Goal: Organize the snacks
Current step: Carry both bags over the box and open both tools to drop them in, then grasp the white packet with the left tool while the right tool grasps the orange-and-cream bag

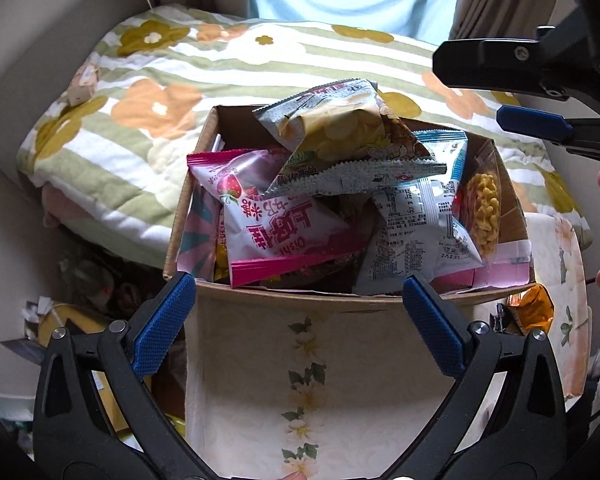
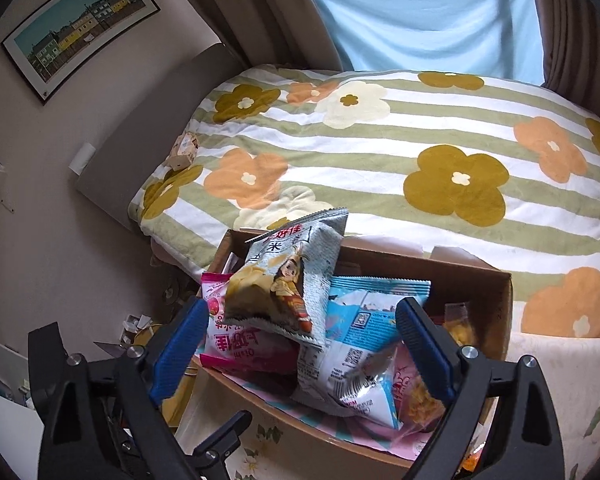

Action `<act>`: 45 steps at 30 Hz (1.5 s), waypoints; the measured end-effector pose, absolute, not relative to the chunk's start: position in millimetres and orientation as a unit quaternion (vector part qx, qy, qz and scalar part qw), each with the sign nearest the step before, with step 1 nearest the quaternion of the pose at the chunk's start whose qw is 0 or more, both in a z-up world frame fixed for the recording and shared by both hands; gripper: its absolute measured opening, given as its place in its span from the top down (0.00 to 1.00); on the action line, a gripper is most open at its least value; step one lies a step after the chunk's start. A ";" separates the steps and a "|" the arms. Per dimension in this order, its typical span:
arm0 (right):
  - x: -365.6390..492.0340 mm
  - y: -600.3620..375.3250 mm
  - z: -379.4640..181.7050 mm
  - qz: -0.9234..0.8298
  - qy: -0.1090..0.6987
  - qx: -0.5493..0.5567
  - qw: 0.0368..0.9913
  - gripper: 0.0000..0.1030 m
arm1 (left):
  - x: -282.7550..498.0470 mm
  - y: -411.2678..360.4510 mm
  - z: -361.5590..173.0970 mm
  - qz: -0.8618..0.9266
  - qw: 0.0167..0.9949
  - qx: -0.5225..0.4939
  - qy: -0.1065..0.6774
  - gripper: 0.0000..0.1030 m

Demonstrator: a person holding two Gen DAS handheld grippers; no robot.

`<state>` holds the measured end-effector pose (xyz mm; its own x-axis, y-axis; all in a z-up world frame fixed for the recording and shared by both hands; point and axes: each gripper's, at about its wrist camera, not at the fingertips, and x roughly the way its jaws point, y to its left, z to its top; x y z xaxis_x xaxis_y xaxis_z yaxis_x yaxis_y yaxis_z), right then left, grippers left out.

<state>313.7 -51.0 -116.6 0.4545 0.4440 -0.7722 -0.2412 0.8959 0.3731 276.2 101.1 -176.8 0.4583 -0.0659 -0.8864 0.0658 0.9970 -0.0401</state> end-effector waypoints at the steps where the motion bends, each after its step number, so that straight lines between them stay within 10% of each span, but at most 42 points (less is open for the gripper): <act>1: 309.6 -55.6 -115.3 0.200 0.478 0.106 0.849 0.10 | 274.6 98.3 -176.5 -0.040 0.854 0.002 0.519 0.00; 22: 171.1 -234.2 -95.9 0.119 0.458 0.117 0.873 0.01 | 184.8 -19.5 -142.5 -0.084 0.865 0.019 0.494 0.00; 45: 125.7 -310.6 -190.3 0.173 0.500 0.077 0.845 0.01 | 80.9 -127.5 -251.1 -0.109 0.803 -0.016 0.585 0.00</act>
<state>125.7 -310.6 -190.3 0.4402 0.3694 -0.8184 -0.2153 0.9283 0.3032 80.9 -127.5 -251.1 0.2917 -0.1936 -0.9367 0.1560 0.9758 -0.1531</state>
